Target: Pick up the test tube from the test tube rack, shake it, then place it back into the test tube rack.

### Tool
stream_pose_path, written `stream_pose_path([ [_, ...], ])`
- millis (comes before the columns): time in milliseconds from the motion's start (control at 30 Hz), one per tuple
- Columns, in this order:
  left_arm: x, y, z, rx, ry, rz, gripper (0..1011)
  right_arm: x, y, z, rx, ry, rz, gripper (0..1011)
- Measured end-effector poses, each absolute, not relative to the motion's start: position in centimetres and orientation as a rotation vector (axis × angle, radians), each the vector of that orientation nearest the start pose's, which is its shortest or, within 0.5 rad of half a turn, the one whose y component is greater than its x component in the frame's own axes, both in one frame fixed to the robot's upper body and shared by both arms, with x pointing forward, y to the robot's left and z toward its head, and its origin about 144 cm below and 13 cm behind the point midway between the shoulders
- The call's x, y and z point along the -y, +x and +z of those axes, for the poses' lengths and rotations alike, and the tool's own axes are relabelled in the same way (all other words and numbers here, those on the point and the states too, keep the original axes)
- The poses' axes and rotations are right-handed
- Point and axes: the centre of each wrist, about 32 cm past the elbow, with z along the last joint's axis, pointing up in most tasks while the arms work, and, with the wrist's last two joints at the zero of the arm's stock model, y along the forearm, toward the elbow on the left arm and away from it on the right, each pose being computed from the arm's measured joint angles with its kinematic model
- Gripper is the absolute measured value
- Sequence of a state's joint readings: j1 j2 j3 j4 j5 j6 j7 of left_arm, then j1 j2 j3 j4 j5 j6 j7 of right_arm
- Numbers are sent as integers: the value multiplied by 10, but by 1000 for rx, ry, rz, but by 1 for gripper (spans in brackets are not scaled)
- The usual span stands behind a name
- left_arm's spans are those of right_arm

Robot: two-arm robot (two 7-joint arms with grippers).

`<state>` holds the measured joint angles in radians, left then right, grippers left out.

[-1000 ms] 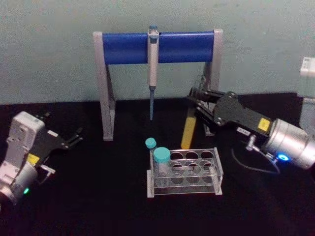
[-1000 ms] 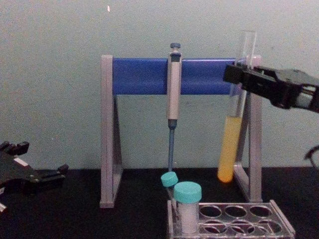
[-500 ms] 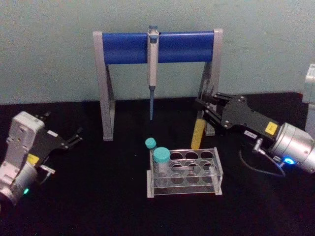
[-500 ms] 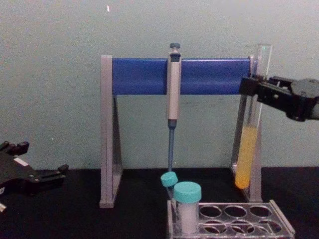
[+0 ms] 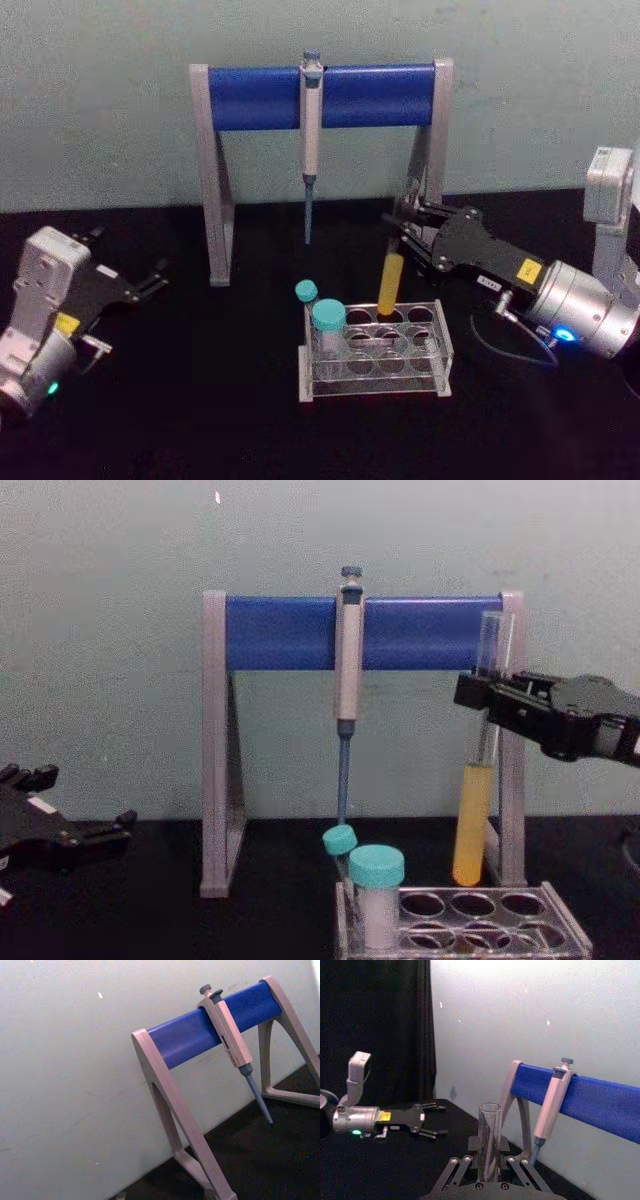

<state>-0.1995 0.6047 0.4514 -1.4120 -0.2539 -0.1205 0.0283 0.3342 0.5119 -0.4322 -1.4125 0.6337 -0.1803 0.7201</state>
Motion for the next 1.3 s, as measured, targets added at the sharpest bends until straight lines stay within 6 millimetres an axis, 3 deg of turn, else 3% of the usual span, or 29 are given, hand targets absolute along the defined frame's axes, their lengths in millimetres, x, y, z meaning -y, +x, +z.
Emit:
stream_pose_path([
  [1300, -310, 489, 1140, 285, 305, 1248, 1001, 278, 541, 1170, 47, 35, -608, 234],
])
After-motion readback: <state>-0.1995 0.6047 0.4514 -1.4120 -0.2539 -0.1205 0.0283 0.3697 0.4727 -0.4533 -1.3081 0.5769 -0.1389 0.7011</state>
